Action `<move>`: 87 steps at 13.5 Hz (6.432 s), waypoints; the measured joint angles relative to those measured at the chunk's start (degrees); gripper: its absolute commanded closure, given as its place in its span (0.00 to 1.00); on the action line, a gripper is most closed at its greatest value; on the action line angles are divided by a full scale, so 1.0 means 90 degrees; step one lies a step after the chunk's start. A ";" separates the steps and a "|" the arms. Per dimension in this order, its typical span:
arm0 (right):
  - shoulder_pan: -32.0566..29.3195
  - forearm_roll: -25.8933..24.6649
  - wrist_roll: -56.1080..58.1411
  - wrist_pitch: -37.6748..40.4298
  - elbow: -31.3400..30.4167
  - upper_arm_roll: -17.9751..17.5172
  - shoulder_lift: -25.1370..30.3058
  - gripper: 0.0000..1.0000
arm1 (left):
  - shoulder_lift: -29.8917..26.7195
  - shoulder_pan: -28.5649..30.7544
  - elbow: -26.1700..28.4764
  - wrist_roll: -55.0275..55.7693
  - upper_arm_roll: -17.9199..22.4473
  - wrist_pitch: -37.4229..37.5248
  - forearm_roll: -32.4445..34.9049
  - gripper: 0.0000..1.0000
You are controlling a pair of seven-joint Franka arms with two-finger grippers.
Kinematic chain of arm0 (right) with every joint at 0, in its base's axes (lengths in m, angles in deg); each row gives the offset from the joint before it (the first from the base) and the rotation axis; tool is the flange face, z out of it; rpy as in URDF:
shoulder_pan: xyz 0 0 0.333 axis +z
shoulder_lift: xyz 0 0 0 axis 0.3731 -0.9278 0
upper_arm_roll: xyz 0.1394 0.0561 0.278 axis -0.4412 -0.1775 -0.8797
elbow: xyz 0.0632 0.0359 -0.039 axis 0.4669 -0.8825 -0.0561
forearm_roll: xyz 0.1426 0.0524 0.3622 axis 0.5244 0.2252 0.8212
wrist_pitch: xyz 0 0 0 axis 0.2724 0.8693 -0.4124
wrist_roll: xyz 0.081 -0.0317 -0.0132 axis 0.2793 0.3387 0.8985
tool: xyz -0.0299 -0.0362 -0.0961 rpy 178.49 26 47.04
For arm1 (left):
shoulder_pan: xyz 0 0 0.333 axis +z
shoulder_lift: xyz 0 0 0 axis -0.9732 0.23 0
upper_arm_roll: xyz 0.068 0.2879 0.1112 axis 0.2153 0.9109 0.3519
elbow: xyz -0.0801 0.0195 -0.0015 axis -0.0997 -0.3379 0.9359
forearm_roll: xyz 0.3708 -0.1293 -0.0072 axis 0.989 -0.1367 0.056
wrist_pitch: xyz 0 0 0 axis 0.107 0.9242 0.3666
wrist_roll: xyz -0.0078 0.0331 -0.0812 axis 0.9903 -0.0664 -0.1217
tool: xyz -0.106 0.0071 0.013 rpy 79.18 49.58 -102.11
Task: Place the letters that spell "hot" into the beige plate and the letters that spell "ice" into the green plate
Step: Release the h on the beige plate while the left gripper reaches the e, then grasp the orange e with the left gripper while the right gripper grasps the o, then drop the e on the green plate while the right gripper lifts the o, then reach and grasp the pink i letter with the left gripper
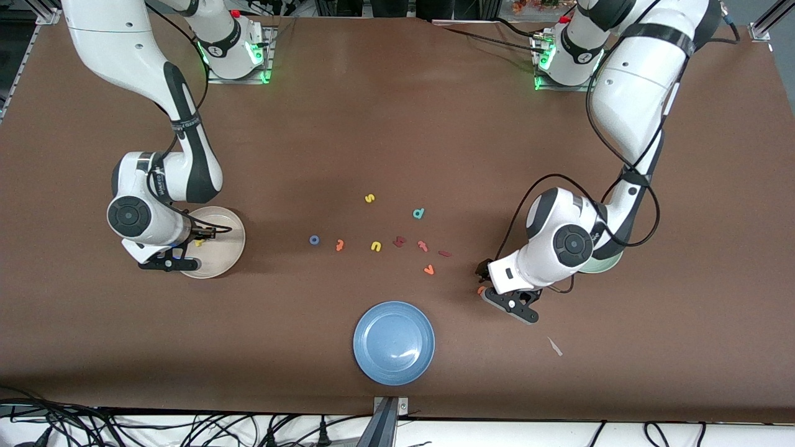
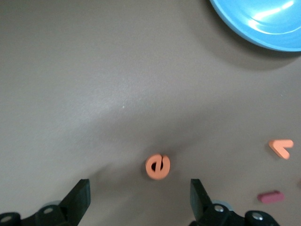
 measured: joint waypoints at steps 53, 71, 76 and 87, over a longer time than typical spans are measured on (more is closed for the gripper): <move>0.0727 0.0589 -0.4685 -0.1320 0.0334 -0.1850 -0.0570 0.52 | -0.1916 0.1962 0.3029 -0.1492 0.0524 0.1867 0.0245 0.00; 0.0732 0.0589 -0.4781 -0.1302 0.0372 -0.1849 -0.0569 0.39 | -0.1619 0.0136 0.1442 -0.0493 -0.0688 0.1909 0.0245 0.00; 0.0784 0.0586 -0.4764 -0.1306 0.0410 -0.1853 -0.0596 0.13 | -0.1164 -0.0442 0.1016 -0.0768 -0.0686 0.1696 0.0245 0.00; 0.0749 0.0583 -0.4140 -0.1280 0.0412 -0.1791 -0.0608 0.24 | -0.0067 -0.0672 0.1001 -0.3090 -0.0635 -0.0743 0.1732 0.38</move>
